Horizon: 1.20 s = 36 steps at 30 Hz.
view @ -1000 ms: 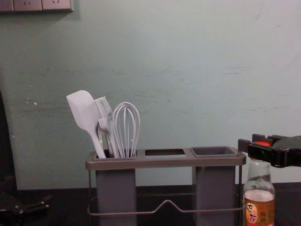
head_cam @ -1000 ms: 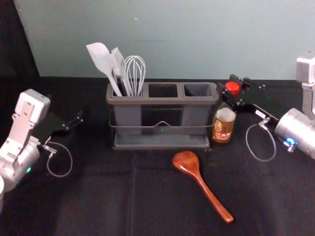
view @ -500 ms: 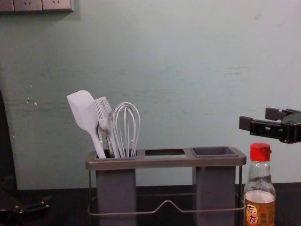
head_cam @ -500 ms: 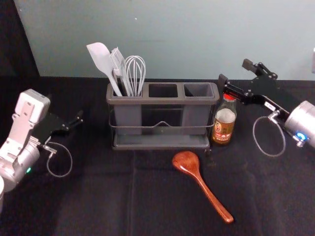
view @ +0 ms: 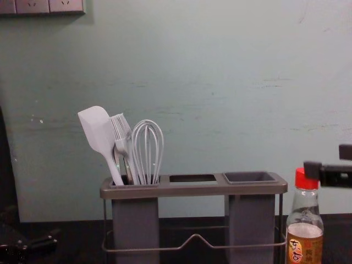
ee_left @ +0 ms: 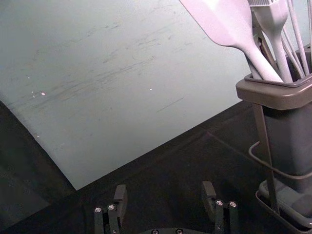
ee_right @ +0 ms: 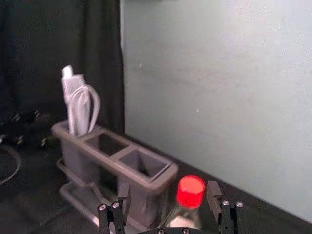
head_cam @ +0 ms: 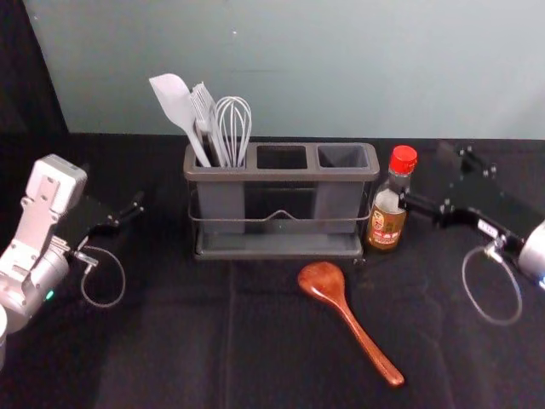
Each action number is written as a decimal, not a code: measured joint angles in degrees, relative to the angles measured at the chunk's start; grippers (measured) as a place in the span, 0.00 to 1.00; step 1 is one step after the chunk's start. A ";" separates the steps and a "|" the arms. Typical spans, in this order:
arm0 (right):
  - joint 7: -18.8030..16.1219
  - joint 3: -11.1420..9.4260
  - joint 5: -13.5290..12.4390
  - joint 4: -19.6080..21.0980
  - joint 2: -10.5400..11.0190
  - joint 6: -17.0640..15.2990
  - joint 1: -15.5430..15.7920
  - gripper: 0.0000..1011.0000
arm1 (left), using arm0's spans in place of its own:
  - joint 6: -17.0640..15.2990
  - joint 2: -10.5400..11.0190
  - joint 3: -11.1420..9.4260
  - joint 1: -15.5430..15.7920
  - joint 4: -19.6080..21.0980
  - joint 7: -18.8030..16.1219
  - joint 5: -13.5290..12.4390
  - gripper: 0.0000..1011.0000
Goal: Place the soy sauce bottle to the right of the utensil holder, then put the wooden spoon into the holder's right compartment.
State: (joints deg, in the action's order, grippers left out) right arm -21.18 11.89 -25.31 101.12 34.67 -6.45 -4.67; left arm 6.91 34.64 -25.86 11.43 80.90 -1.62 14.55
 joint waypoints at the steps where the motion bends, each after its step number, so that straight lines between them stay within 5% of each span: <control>1: 0.17 -0.23 0.19 1.60 0.72 -0.75 1.38 0.99 | 0.00 0.00 0.00 0.00 0.00 0.00 0.00 0.99; 11: -1.20 -0.18 0.10 5.30 1.49 0.35 7.98 0.99 | 0.00 0.00 0.00 0.00 0.00 0.00 0.00 0.99; 23: -1.81 5.04 1.47 1.45 -1.43 0.10 8.16 0.99 | 0.00 0.00 0.00 0.00 0.00 0.00 0.00 0.99; 36: -1.51 5.71 1.98 0.36 -2.44 0.90 8.16 0.99 | 0.00 0.00 0.00 0.00 0.00 0.00 0.00 0.99</control>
State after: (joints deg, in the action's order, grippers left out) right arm -22.69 17.60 -23.33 101.48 32.24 -5.55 3.49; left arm 6.91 34.65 -25.86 11.43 80.90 -1.62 14.55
